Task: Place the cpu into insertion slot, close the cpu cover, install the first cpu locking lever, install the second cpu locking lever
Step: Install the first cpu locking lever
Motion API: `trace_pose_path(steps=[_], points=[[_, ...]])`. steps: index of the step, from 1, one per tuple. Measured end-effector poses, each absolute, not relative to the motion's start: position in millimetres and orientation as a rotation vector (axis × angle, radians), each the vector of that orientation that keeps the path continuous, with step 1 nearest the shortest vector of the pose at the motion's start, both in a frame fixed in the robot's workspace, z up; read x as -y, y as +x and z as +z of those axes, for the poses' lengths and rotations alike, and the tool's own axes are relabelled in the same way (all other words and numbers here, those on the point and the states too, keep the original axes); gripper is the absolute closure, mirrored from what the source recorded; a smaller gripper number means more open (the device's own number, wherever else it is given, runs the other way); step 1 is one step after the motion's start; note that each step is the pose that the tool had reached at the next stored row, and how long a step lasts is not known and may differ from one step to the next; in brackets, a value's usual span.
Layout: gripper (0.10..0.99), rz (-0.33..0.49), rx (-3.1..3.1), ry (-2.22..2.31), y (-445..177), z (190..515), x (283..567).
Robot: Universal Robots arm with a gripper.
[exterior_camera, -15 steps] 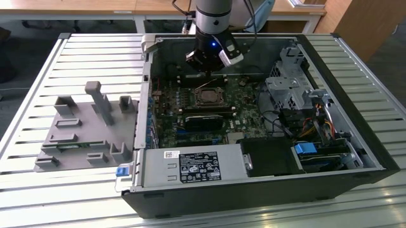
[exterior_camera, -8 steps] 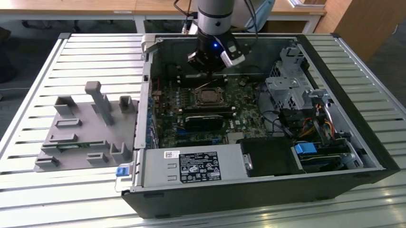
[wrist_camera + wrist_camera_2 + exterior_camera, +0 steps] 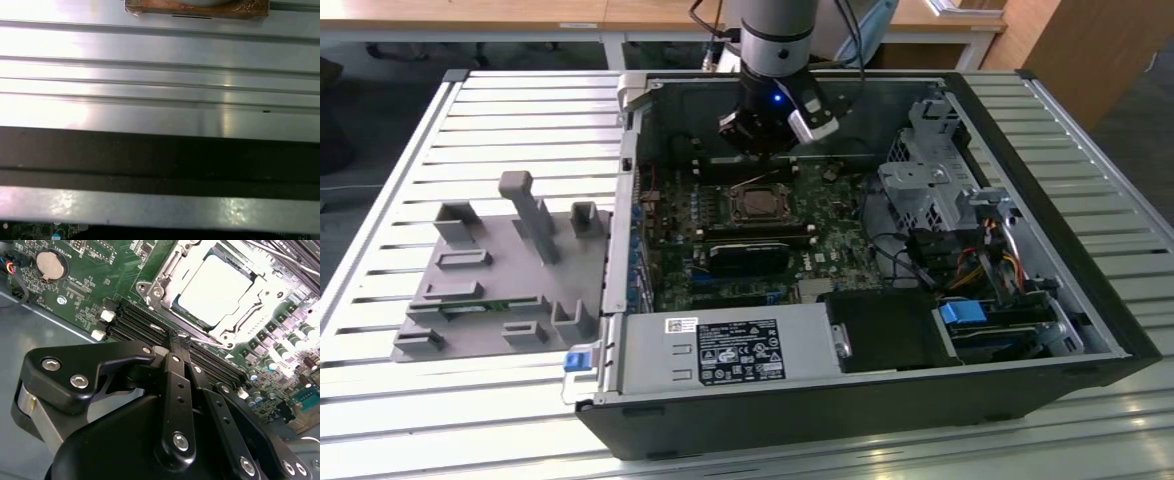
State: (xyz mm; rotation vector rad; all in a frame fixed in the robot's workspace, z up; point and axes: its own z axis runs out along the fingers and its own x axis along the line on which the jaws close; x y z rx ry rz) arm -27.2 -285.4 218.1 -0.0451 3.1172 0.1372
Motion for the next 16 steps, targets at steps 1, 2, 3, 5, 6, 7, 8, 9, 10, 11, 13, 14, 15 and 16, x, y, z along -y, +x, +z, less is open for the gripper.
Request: trace_pose_path(steps=[1, 2, 3, 5, 6, 7, 8, 9, 10, 11, 13, 14, 15, 16], points=[[0.980, 0.137, -3.117, -0.045, -26, 218, 285], [0.980, 0.137, -3.117, -0.045, -24, 216, 285], [0.980, 0.137, -3.117, -0.045, -23, 215, 285], [0.980, 0.137, -3.117, -0.045, -22, 213, 285], [0.980, 0.137, -3.117, -0.045, -22, 212, 285], [0.980, 0.137, -3.117, -0.045, -22, 211, 285], [0.980, 0.137, -3.117, -0.045, -21, 210, 285], [0.980, 0.137, -3.117, -0.045, -21, 209, 285], [0.980, 0.137, -3.117, -0.045, -21, 208, 285], [0.980, 0.137, -3.117, -0.045, -21, 207, 285], [0.980, 0.136, -3.117, -0.044, -20, 205, 285], [0.980, 0.135, -3.117, -0.044, -20, 205, 285], [0.980, 0.134, -3.117, -0.044, -20, 204, 285], [0.980, 0.132, -3.118, -0.044, -20, 204, 285]])
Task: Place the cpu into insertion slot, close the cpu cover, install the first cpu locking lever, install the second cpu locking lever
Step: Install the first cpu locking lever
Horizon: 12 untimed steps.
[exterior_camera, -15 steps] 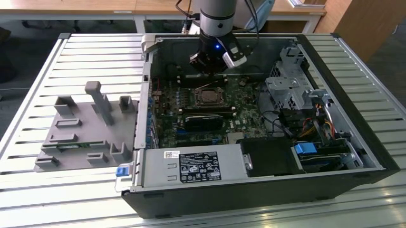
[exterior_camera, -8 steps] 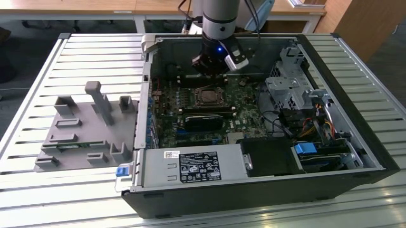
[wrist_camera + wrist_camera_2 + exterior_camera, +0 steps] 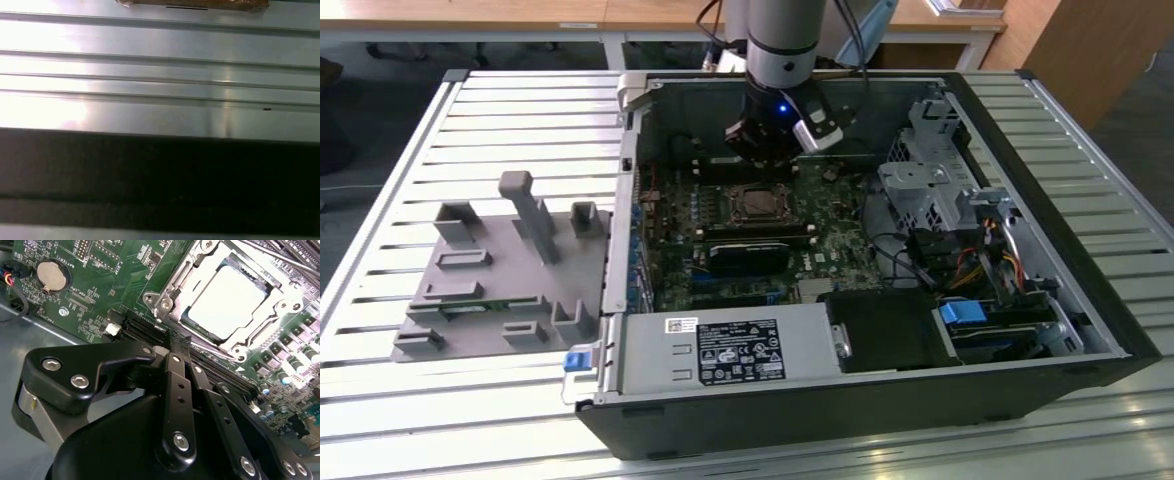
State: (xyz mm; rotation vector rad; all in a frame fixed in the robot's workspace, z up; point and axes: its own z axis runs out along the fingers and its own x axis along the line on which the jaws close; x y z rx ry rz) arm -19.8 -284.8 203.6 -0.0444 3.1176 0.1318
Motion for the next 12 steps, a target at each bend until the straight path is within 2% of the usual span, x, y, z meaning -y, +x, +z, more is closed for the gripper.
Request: trace_pose_path(steps=[12], points=[[0.980, 0.097, -3.119, -0.045, -18.9, 199.0, 282.1]])
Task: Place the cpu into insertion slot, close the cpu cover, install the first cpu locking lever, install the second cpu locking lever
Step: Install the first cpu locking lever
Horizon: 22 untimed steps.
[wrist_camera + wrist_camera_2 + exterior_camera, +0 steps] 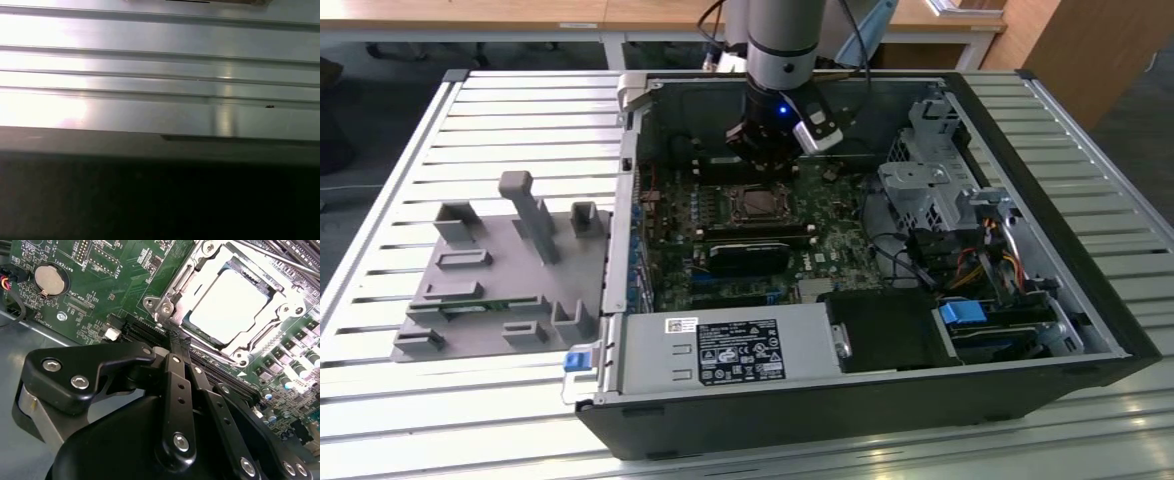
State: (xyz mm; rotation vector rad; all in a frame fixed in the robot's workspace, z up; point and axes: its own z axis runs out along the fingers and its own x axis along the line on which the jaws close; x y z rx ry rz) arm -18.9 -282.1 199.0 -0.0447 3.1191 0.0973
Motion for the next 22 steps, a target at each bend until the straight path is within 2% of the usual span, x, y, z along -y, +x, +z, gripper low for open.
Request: trace_pose_path(steps=[22], points=[[0.980, 0.083, -3.120, -0.045, -17.8, 199.5, 282.0]])
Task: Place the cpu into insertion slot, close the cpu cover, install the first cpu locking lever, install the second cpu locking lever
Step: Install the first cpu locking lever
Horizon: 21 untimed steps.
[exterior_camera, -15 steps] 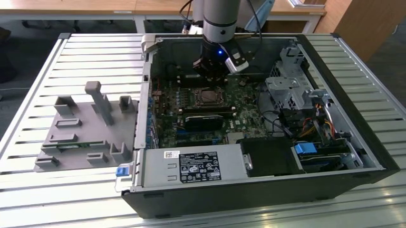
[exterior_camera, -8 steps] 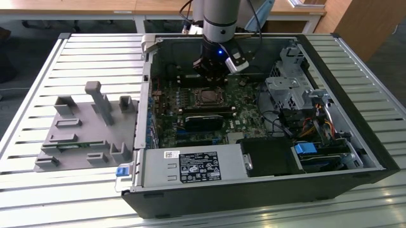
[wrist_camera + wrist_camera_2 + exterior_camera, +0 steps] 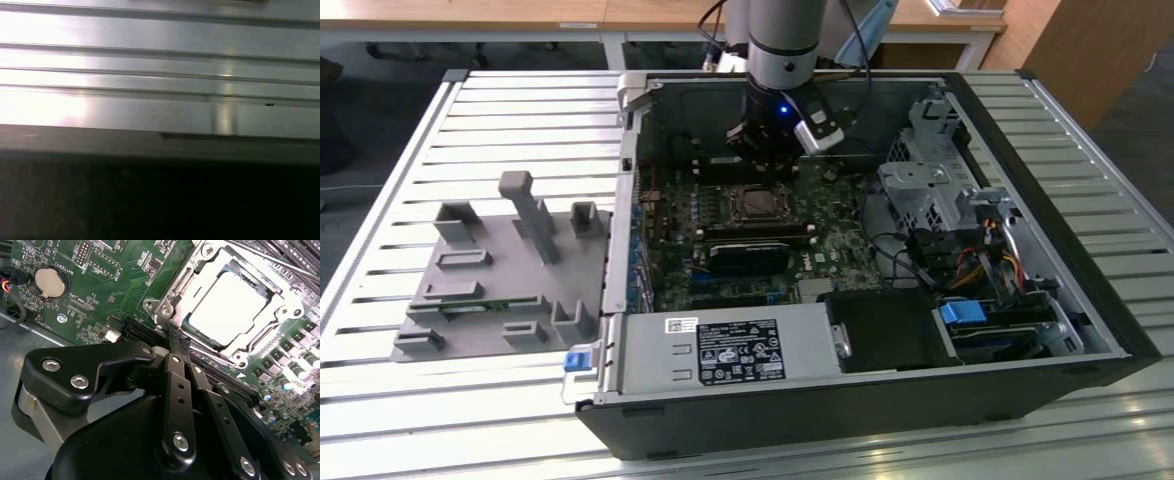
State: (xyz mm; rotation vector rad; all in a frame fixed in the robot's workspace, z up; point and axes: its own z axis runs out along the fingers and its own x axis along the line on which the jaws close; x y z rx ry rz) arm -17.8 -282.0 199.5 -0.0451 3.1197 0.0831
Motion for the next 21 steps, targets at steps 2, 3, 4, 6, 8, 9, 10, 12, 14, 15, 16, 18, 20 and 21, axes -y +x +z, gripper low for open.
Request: trace_pose_path(steps=[2, 3, 4, 6, 8, 9, 10, 12, 14, 15, 16, 18, 20, 21], points=[[0.980, 0.083, -3.120, -0.045, -17.7, 200.1, 282.0], [0.980, 0.083, -3.120, -0.045, -17.7, 200.6, 281.9], [0.980, 0.083, -3.120, -0.045, -17.7, 201.0, 281.9], [0.980, 0.084, -3.120, -0.045, -17.5, 201.1, 281.9], [0.980, 0.080, -3.120, -0.045, -17.4, 200.7, 281.9], [0.980, 0.078, -3.120, -0.045, -17.4, 200.2, 281.9], [0.980, 0.075, -3.120, -0.045, -17.4, 199.8, 282.0], [0.980, 0.069, -3.121, -0.045, -17.5, 199.0, 282.1], [0.980, 0.068, -3.120, -0.045, -17.3, 197.6, 281.8], [0.980, 0.067, -3.120, -0.045, -17.3, 197.7, 281.8], [0.980, 0.066, -3.120, -0.045, -17.3, 197.8, 281.9], [0.980, 0.065, -3.121, -0.045, -17.3, 197.4, 282.0], [0.980, 0.065, -3.121, -0.045, -17.1, 196.9, 281.9], [0.980, 0.065, -3.121, -0.045, -17.0, 196.8, 281.9]])
